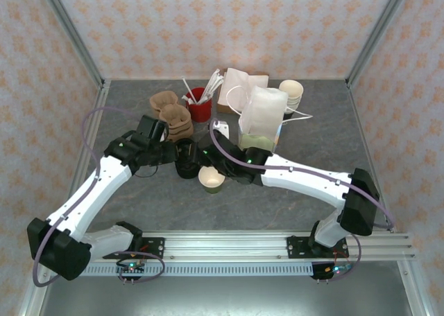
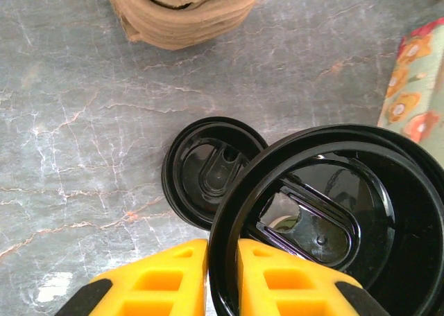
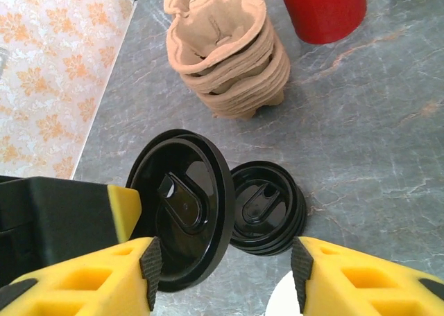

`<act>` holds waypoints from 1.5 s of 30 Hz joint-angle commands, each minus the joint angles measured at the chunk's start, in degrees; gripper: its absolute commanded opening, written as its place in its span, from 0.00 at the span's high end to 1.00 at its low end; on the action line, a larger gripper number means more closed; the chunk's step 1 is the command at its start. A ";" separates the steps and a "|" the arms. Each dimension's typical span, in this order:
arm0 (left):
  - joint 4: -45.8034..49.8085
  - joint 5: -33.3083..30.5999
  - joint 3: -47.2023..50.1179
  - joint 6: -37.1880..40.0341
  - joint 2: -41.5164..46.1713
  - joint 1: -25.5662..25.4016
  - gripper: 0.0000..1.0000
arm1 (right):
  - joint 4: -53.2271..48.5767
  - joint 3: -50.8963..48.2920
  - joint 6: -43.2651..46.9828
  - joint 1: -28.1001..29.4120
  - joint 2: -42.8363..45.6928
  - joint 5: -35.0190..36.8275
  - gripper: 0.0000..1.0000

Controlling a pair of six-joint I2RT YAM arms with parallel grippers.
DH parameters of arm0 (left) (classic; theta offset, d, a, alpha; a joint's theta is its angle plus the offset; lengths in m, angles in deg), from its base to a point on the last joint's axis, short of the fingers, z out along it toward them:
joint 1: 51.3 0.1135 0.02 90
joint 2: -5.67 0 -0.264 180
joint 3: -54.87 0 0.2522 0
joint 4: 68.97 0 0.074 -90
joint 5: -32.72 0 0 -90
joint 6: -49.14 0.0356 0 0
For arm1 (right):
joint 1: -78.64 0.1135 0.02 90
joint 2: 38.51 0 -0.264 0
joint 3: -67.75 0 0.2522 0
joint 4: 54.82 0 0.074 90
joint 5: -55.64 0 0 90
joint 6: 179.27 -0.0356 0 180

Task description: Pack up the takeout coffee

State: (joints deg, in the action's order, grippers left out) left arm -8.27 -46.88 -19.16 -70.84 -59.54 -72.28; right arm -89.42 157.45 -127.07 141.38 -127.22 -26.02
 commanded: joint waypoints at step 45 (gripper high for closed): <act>3.26 3.24 -4.07 -1.69 5.13 -3.52 0.82 | -4.90 7.75 2.05 -2.96 -5.11 -6.93 0.93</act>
State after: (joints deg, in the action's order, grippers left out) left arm -5.45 -44.59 -21.54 -71.93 -55.70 -74.96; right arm -93.42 163.16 -125.33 138.80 -132.05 -32.86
